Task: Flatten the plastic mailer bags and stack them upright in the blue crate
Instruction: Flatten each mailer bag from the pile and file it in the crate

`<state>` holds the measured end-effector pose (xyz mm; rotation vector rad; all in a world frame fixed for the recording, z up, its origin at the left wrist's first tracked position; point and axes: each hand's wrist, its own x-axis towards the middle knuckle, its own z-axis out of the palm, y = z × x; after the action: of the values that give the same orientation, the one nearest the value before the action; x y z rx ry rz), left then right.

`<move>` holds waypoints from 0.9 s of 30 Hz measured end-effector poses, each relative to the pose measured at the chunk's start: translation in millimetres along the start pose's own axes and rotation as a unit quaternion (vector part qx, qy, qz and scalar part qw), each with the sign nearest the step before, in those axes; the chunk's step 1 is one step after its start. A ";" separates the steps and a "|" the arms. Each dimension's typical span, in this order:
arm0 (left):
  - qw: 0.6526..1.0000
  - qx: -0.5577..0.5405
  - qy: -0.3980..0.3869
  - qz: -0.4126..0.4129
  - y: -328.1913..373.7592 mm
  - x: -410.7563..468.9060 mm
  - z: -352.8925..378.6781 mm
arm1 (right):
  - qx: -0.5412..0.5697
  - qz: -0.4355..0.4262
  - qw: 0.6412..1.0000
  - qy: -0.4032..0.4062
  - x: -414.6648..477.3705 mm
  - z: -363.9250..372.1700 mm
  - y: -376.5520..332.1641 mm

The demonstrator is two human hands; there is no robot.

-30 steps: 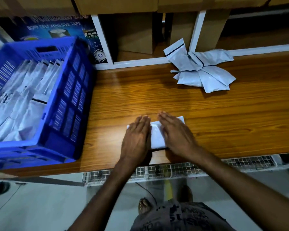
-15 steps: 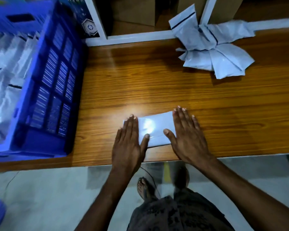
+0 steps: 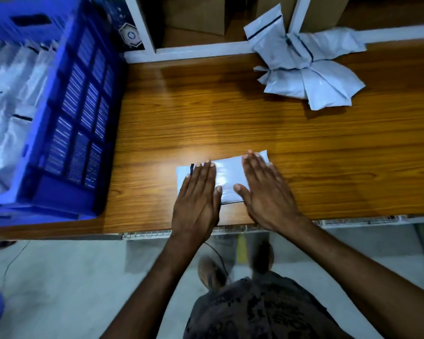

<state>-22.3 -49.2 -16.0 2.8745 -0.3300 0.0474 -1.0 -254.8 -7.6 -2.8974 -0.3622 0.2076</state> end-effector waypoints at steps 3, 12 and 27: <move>1.000 -0.001 -0.002 -0.013 -4.6 -10.8 -8.3 | -0.036 0.028 0.999 -0.006 -10.0 -3.4 20.3; 0.993 -0.084 -0.065 -0.059 -31.4 41.7 -51.5 | 0.023 -0.073 0.997 -0.022 24.2 -45.7 0.2; 0.971 -0.113 0.194 0.075 -24.3 39.5 -101.7 | 0.033 -0.162 0.965 0.205 34.0 -110.1 -12.3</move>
<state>21.2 -9.7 79.0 2.5339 -0.4404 0.5543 47.0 -255.7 97.9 -2.6683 -0.7199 -0.4162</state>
